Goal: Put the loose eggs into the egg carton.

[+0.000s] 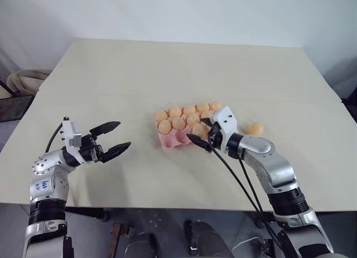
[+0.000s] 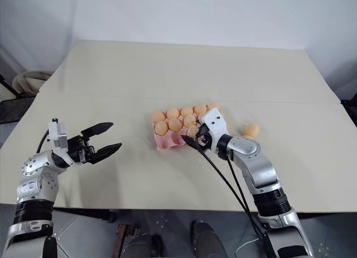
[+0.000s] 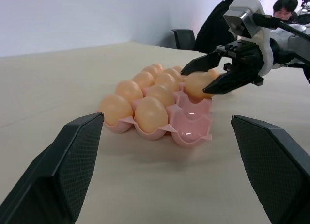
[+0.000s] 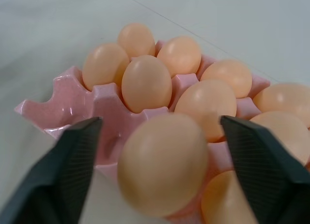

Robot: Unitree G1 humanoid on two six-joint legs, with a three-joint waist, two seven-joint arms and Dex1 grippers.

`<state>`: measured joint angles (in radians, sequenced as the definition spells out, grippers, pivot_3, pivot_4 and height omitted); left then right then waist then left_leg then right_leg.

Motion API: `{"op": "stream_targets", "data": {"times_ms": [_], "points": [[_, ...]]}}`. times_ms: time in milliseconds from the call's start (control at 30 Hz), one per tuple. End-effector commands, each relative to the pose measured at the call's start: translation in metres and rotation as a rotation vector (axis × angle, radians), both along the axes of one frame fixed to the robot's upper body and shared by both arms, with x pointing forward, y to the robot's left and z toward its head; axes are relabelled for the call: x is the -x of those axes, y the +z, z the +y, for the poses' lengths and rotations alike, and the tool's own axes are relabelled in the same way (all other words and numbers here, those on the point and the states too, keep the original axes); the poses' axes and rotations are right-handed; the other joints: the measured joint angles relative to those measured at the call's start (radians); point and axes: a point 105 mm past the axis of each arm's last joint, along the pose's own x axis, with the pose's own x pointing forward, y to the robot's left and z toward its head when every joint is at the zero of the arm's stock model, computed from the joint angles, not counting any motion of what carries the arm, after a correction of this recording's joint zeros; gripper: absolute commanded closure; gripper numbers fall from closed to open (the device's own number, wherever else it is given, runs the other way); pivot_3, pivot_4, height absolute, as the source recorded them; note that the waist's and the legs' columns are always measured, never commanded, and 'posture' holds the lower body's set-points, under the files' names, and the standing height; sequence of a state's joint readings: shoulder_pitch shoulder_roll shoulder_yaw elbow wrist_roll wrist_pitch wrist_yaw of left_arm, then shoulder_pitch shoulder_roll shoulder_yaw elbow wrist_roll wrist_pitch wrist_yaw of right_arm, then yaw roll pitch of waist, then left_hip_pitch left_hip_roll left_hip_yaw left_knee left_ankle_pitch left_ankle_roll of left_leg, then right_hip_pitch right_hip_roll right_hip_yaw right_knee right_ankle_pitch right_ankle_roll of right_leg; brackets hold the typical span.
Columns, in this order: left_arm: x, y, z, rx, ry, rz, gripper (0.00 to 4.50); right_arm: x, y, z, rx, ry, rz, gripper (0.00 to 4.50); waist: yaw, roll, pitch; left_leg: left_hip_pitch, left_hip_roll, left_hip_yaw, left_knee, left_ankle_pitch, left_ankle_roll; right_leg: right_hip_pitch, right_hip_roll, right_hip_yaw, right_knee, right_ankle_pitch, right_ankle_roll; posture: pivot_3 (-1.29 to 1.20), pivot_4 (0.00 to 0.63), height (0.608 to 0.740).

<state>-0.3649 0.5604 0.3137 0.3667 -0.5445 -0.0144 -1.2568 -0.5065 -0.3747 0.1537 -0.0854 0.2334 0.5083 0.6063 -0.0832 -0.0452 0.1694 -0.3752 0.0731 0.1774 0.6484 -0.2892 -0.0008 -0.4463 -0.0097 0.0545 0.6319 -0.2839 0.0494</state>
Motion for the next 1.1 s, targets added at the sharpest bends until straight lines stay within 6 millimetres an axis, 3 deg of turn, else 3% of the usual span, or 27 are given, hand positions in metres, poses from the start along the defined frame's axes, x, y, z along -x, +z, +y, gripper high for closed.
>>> {"op": "stream_targets", "data": {"times_ms": [33, 200, 433, 733, 867, 1000, 1100], "points": [[0.002, 0.008, 0.0, 0.018, 0.0, -0.036, 0.0, 0.003, 0.02, 0.001, -0.006, 0.024, -0.076, 0.03, 0.0, 0.0, 0.0, 0.0, 0.0, 0.0, 0.0, 0.0, 0.0, 0.0, 0.0, 0.0, 0.0, 0.0, 0.0, 0.0, 0.15, 0.74], [0.001, 0.007, 0.0, 0.019, -0.002, -0.032, 0.0, 0.021, 0.046, -0.024, -0.014, 0.046, -0.145, 0.03, 0.002, 0.0, 0.0, 0.0, 0.0, 0.0, 0.0, 0.0, 0.0, 0.0, 0.0, 0.0, 0.0, 0.0, 0.0, 0.0, 0.15, 0.74], [-0.004, 0.007, -0.002, 0.023, -0.014, -0.024, 0.0, 0.078, 0.061, -0.077, -0.109, 0.096, -0.2, 0.03, 0.028, 0.0, 0.0, -0.001, 0.0, -0.001, -0.001, -0.002, 0.001, 0.001, 0.0, -0.001, -0.005, 0.0, 0.0, 0.0, 0.15, 0.74], [-0.012, 0.007, -0.005, 0.021, -0.04, -0.017, 0.0, 0.139, 0.008, -0.15, -0.053, -0.073, -0.02, 0.03, 0.033, 0.0, 0.0, 0.001, -0.001, -0.001, 0.0, -0.003, 0.006, 0.003, 0.0, -0.001, -0.004, 0.001, 0.002, 0.0, 0.15, 0.74], [-0.015, 0.008, -0.006, 0.018, -0.048, -0.017, 0.0, 0.153, -0.005, -0.189, -0.037, -0.229, -0.005, 0.03, 0.025, -0.001, 0.0, 0.004, -0.001, 0.0, 0.0, -0.003, 0.006, 0.006, 0.0, 0.001, -0.004, 0.002, 0.002, 0.0, 0.15, 0.74], [-0.016, 0.008, -0.006, 0.017, -0.053, -0.018, 0.0, 0.157, -0.016, -0.21, -0.012, -0.319, -0.001, 0.03, 0.024, -0.001, -0.001, 0.007, -0.001, 0.0, 0.0, -0.004, 0.004, 0.008, 0.0, 0.001, -0.004, 0.001, 0.001, 0.0, 0.15, 0.74], [-0.017, 0.008, -0.006, 0.015, -0.058, -0.018, 0.0, 0.157, -0.022, -0.215, 0.002, -0.341, -0.001, 0.03, 0.025, -0.001, -0.001, 0.007, -0.001, -0.001, 0.0, -0.004, 0.004, 0.008, -0.001, 0.001, -0.004, 0.001, -0.001, 0.0, 0.15, 0.74]]}}
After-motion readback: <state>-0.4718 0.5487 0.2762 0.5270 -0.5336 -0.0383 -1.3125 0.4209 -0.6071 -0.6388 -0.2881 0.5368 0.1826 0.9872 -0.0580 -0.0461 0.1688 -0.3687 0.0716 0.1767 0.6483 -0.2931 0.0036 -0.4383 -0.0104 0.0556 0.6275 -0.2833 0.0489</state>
